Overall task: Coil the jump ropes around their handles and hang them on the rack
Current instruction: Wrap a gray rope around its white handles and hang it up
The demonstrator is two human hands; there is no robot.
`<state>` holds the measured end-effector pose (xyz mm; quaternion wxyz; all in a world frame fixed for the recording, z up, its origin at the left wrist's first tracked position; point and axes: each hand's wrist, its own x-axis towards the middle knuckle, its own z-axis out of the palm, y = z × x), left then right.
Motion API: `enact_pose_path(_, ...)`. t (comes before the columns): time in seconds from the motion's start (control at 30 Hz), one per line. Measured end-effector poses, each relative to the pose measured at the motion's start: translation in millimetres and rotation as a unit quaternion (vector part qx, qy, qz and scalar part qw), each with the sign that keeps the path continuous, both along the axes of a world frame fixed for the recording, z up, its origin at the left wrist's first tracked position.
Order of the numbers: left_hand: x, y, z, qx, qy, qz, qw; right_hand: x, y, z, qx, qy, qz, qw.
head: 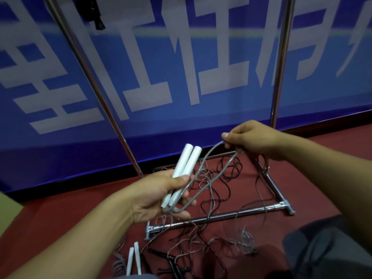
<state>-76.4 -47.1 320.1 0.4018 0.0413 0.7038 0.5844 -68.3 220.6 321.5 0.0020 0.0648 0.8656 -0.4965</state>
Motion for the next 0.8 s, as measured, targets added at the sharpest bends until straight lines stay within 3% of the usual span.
enact_pose_path(0.13, -6, -6, -3, -0.057, 0.040, -0.021, 0.997, 9, 14, 4, -0.015, -0.060, 0.048, 0.997)
enact_pose_path(0.4, -9, -8, -8, -0.082, 0.083, -0.087, 0.989, 17, 19, 3, 0.127, -0.114, 0.097, 0.980)
enact_pose_path(0.63, -7, -7, -8, -0.090, 0.074, -0.151, 0.982, 22, 21, 6, 0.019, -0.119, 0.124, 0.985)
enact_pose_path(0.8, -4, -5, -4, -0.062, 0.070, -0.127, 0.988, 21, 23, 8, -0.059, -0.095, 0.092, 0.989)
